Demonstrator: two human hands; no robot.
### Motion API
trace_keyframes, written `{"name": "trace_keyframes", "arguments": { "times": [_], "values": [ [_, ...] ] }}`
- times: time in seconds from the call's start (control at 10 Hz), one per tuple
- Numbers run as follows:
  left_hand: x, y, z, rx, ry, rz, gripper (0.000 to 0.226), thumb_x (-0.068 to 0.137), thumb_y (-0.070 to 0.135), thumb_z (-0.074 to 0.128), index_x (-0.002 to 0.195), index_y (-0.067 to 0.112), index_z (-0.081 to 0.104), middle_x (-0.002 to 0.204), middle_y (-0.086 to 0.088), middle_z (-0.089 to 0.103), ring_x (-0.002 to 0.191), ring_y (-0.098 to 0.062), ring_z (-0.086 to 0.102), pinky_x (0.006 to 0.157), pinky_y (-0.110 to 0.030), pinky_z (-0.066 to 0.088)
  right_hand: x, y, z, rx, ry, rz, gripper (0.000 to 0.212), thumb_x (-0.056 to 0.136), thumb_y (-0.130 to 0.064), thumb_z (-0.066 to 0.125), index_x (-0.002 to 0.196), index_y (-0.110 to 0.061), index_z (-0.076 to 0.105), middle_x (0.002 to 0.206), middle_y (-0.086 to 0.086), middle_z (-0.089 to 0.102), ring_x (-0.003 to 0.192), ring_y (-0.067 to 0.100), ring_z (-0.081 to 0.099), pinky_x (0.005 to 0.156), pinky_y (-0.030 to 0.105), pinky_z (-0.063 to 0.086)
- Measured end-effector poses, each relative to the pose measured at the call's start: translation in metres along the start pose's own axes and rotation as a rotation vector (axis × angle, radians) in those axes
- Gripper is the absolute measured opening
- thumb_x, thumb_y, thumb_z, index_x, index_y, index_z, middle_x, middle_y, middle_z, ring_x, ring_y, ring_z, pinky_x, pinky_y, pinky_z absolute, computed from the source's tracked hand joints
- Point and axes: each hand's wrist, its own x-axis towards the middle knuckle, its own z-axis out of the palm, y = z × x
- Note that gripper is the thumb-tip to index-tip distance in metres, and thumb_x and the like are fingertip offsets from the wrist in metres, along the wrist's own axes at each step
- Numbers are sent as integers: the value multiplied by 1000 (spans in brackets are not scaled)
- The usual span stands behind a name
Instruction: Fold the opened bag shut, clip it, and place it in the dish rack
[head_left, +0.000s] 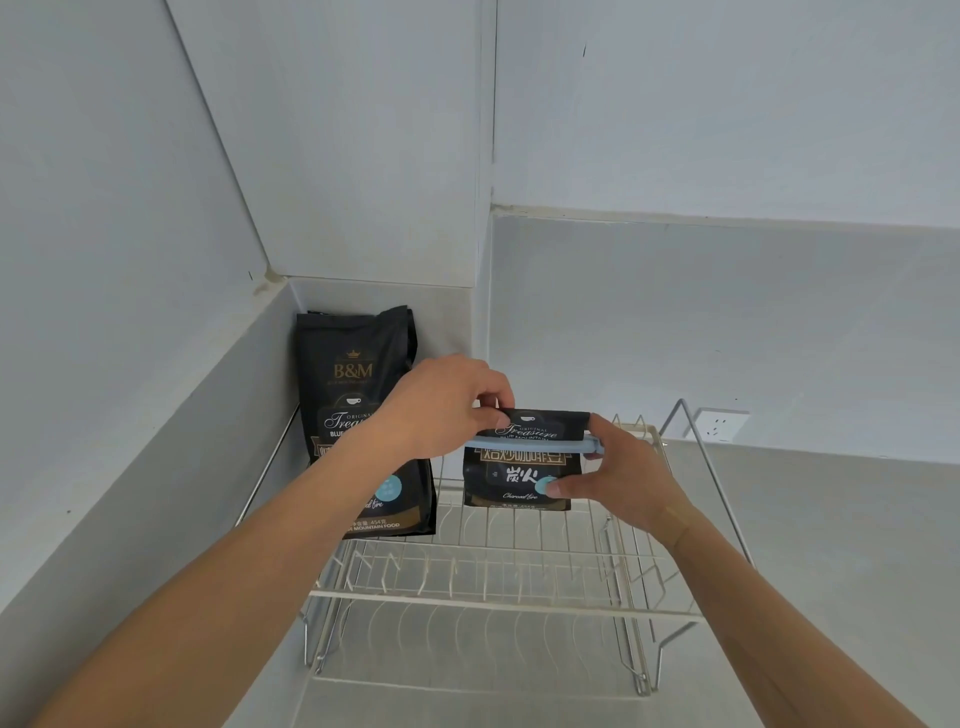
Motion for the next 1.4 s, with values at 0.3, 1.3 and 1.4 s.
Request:
{"name": "trace_keyframes", "arguments": {
  "times": [0.3,1.3,1.4],
  "values": [
    [5,-8,14,18,-3,32,14,89,34,64,103,31,64,88,15,57,86,-12,57,76,-33,49,4,7,3,86,-30,65,66,68,-30,85,123,-26,50,121,-2,64,106,23,61,92,48,54],
    [-21,-12,25,-107,217,-20,33,87,38,66,118,32,59,115,11,65,105,-9,58,89,-42,55,-15,0,-18,188,130,8,47,75,-31,79,117,-31,58,115,-5,67,104,18,63,80,30,50],
    [-21,-4,18,-117,253,-18,32,86,39,66,117,34,59,111,14,63,103,-8,58,88,-41,55,-22,-8,-33,143,173,-40,45,76,-39,77,116,-39,57,112,-10,65,103,12,60,82,28,48]
  ]
}}
